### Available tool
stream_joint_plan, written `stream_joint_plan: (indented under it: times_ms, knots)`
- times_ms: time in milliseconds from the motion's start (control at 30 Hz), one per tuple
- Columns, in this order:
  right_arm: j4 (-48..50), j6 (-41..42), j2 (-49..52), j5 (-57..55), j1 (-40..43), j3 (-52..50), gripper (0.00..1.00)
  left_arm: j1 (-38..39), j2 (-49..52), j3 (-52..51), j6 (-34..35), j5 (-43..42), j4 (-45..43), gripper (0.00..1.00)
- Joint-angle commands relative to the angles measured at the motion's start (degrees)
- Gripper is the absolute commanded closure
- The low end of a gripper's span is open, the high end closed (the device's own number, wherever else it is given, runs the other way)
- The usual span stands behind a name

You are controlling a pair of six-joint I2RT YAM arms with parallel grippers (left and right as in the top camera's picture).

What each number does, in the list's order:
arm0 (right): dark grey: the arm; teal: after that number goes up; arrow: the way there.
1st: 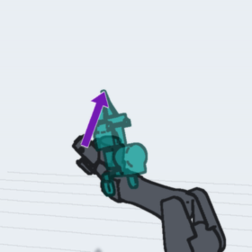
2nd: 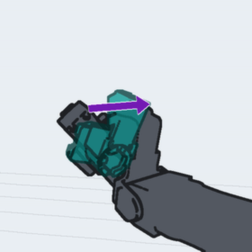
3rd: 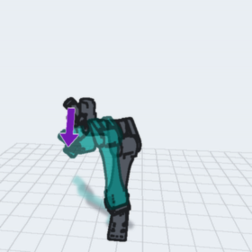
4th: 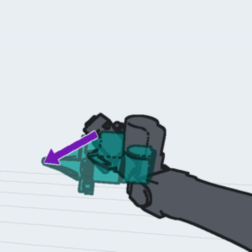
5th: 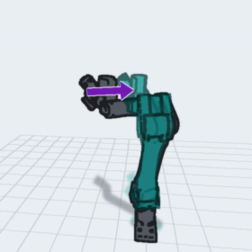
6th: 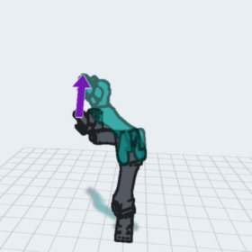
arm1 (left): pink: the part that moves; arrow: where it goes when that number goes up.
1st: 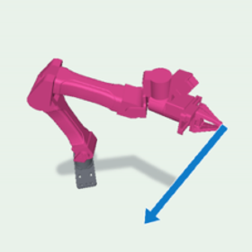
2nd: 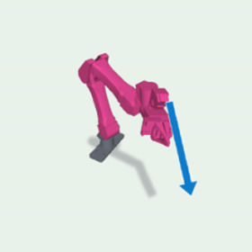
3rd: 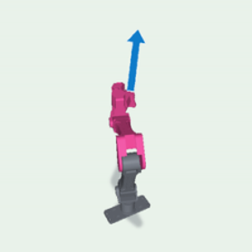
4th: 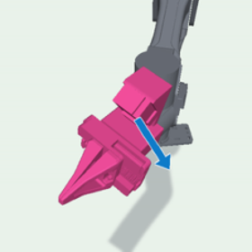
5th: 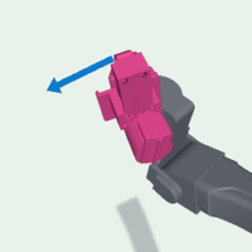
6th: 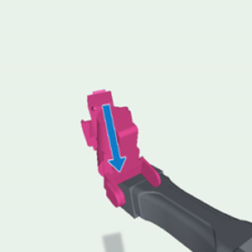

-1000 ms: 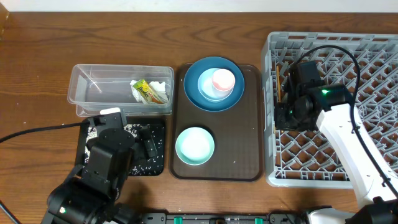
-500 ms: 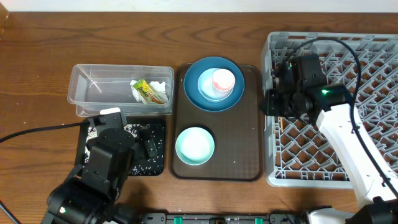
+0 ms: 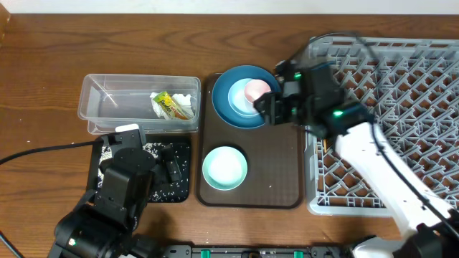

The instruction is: Sort waste into correct bins and load items into the dishwasher rack

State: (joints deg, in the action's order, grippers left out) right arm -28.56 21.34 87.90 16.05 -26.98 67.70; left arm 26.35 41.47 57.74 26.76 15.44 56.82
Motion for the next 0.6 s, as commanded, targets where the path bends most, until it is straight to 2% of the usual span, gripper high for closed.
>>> stream_joint_plan:
  times_ms: [0, 67, 267, 567]
  knots:
    - [0.92, 0.48, 2.97, -11.85, -2.93, -0.26, 0.4, -0.2, 0.0, 0.35, -0.55, 1.18, 0.15, 0.08]
    - [2.05, -0.35, 4.68, -14.58, -4.17, -0.26, 0.35, -0.2, 0.0, 0.35, -0.55, 1.16, 0.15, 0.08]
    - [4.98, -4.68, 10.82, -15.45, -6.23, -0.26, 0.33, -0.2, 0.0, 0.35, -0.55, 1.16, 0.15, 0.07]
    - [-2.23, -4.66, 10.82, -15.5, -6.29, -0.24, 0.32, -0.2, 0.0, 0.35, -0.55, 1.16, 0.15, 0.08]
